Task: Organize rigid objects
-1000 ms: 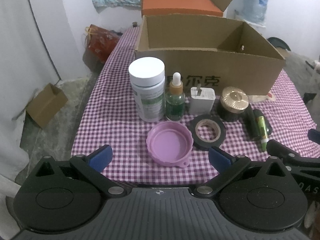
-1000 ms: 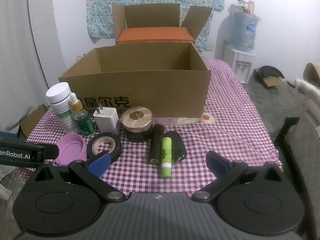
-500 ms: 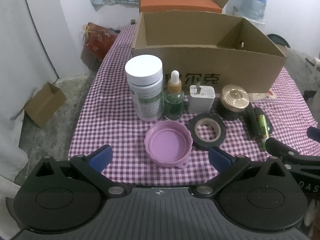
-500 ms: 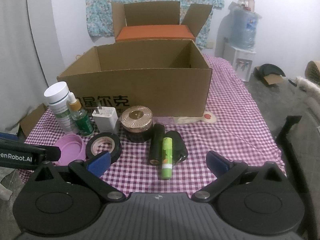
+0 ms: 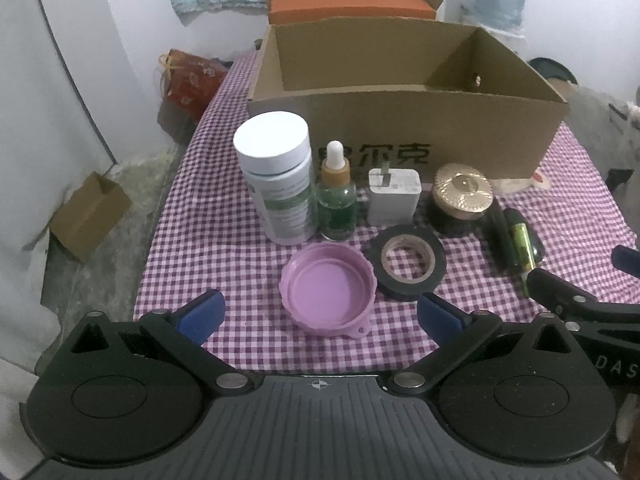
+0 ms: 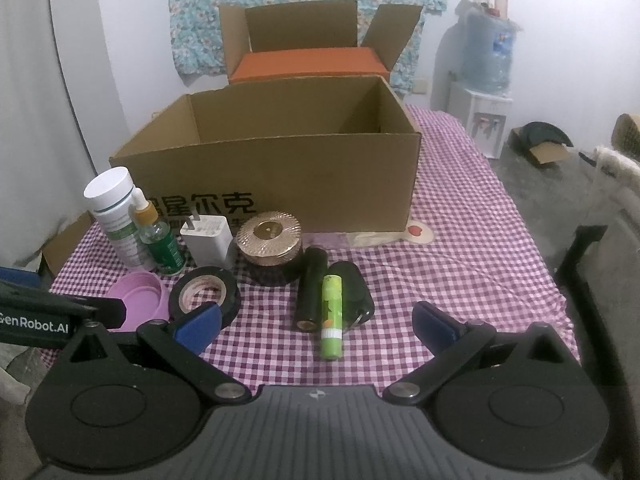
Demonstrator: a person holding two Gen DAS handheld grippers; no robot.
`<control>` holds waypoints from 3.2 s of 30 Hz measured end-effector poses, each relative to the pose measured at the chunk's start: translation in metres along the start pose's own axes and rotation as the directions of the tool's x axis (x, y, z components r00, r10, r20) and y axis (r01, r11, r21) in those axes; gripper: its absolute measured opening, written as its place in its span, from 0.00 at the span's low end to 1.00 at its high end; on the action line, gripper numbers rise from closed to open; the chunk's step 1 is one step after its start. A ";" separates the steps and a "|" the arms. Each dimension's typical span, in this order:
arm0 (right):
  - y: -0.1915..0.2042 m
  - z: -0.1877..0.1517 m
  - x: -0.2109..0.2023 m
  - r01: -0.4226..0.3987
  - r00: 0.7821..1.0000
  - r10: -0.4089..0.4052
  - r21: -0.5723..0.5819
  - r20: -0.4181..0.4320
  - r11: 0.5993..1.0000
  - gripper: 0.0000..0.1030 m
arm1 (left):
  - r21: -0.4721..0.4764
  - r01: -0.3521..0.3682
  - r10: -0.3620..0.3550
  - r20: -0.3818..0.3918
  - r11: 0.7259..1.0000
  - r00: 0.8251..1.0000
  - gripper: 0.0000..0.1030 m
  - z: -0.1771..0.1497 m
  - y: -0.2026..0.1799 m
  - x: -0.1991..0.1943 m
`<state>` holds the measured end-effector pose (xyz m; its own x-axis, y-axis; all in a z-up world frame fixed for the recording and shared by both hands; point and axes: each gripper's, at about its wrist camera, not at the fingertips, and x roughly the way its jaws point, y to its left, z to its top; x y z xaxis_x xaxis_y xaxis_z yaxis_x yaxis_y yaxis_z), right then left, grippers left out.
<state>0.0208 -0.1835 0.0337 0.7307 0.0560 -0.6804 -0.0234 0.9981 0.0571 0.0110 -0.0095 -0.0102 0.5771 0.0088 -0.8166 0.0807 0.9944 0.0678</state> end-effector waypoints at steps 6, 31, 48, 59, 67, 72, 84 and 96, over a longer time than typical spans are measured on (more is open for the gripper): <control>-0.012 -0.002 0.002 -0.021 1.000 0.021 0.028 -0.013 0.999 1.00 | 0.055 0.011 -0.012 0.027 0.998 1.000 1.00 0.000 -0.013 -0.002; -0.099 0.016 0.038 -0.246 0.959 0.270 0.229 -0.081 0.942 0.56 | 0.372 0.308 -0.339 0.019 0.876 0.941 0.57 0.009 -0.107 0.013; -0.076 0.038 0.101 -0.247 0.951 0.252 0.054 -0.177 0.968 0.33 | 0.376 0.339 -0.353 -0.033 0.862 0.935 0.35 0.013 -0.113 0.030; -0.100 0.032 0.094 -0.183 0.968 0.197 0.101 -0.157 0.978 0.33 | 0.388 0.371 -0.379 -0.057 0.844 0.923 0.34 0.010 -0.117 0.035; -0.111 0.031 0.065 -0.261 0.950 0.283 0.165 -0.130 0.951 0.33 | 0.384 0.388 -0.386 -0.084 0.838 0.919 0.27 0.011 -0.119 0.041; -0.110 0.029 0.061 -0.224 0.961 0.243 0.142 -0.132 0.964 0.33 | 0.382 0.395 -0.392 -0.091 0.835 0.915 0.27 0.011 -0.119 0.042; -0.104 0.039 0.100 -0.192 0.962 0.213 0.127 -0.171 0.973 0.29 | 0.396 0.405 -0.409 -0.080 0.824 0.909 0.27 0.014 -0.122 0.039; -0.145 0.005 0.079 -0.282 0.913 0.371 0.393 -0.171 0.875 0.19 | 0.445 0.464 -0.447 -0.150 0.766 0.882 0.28 0.014 -0.149 0.049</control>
<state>0.0852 -0.3240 -0.0247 0.5414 0.4259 -0.7249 0.0420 0.8474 0.5293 0.0388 -0.1584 -0.0522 0.3507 -0.4215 -0.8363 0.6915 0.7188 -0.0722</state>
